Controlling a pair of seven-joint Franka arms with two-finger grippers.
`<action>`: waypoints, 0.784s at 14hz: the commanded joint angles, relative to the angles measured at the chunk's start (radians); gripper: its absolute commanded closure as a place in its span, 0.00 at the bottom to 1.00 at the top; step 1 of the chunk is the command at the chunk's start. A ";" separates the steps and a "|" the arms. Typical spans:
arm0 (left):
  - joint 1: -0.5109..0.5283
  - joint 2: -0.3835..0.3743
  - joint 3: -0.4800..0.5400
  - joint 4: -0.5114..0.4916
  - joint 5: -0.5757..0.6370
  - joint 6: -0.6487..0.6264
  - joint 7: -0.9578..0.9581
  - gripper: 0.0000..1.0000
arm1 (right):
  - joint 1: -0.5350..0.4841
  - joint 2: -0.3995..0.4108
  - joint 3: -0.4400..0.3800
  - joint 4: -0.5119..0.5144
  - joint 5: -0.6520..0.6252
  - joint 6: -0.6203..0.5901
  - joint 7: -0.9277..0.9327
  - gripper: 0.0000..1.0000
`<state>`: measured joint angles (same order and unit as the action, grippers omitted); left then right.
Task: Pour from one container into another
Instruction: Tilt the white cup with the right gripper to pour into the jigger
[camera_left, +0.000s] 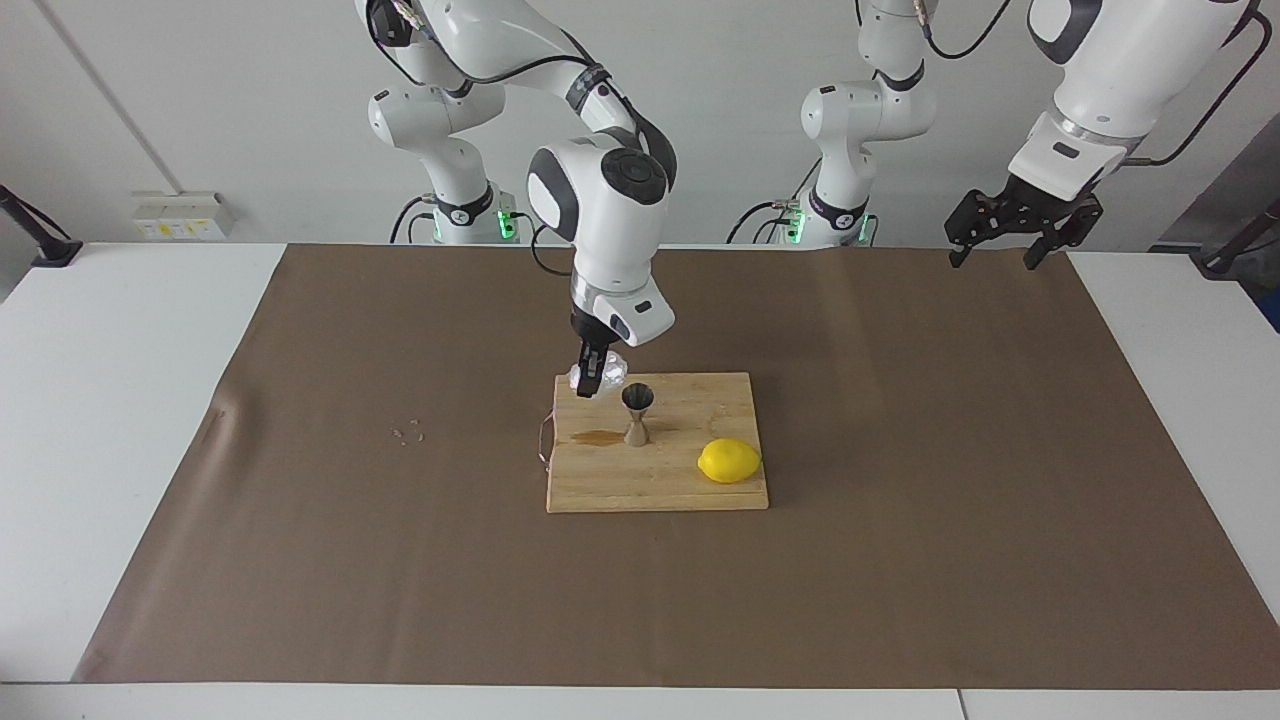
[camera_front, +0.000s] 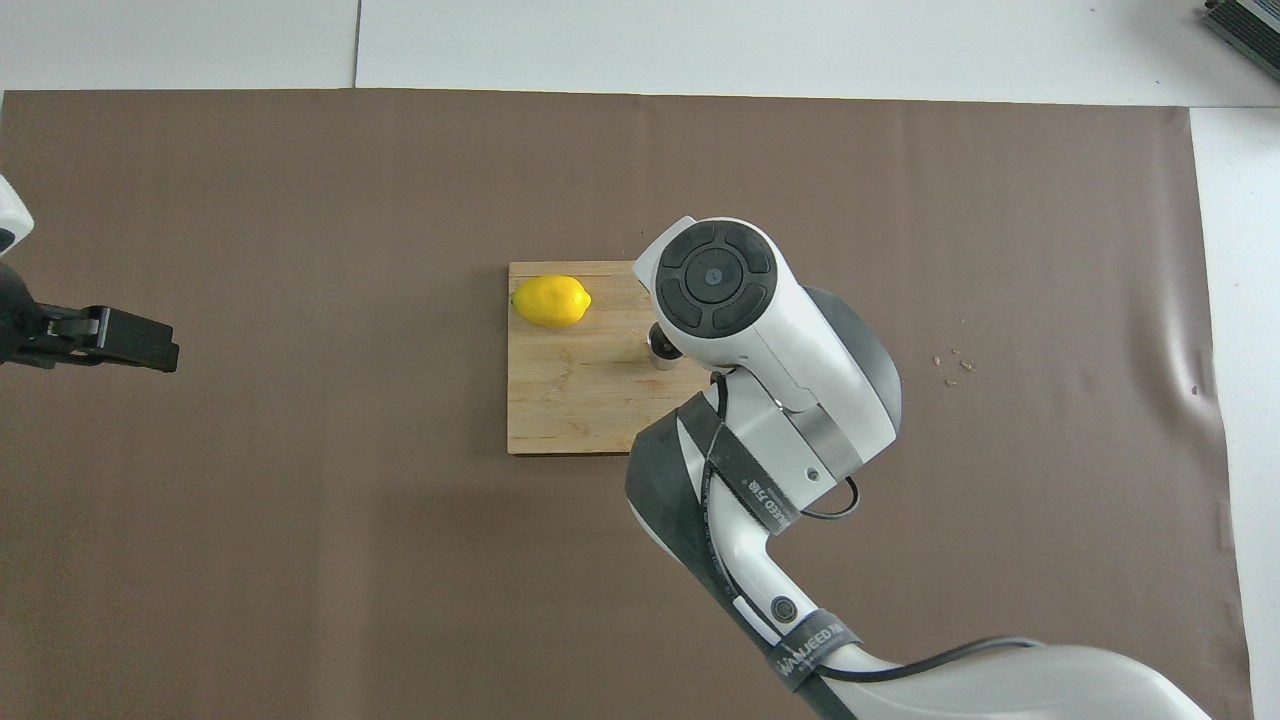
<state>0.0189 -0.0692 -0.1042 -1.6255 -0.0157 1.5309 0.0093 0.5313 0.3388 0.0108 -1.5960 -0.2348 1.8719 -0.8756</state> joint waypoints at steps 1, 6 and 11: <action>0.013 -0.031 -0.006 -0.030 -0.013 -0.003 -0.005 0.00 | 0.003 0.042 0.018 0.065 -0.049 -0.043 -0.008 0.66; 0.013 -0.031 -0.005 -0.031 -0.013 -0.003 -0.005 0.00 | 0.003 0.091 0.061 0.119 -0.127 -0.072 -0.011 0.66; 0.013 -0.031 -0.006 -0.030 -0.013 -0.003 -0.005 0.00 | 0.003 0.098 0.063 0.120 -0.178 -0.056 -0.029 0.66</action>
<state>0.0189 -0.0692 -0.1042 -1.6256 -0.0157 1.5309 0.0093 0.5357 0.4146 0.0668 -1.5143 -0.3693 1.8372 -0.8862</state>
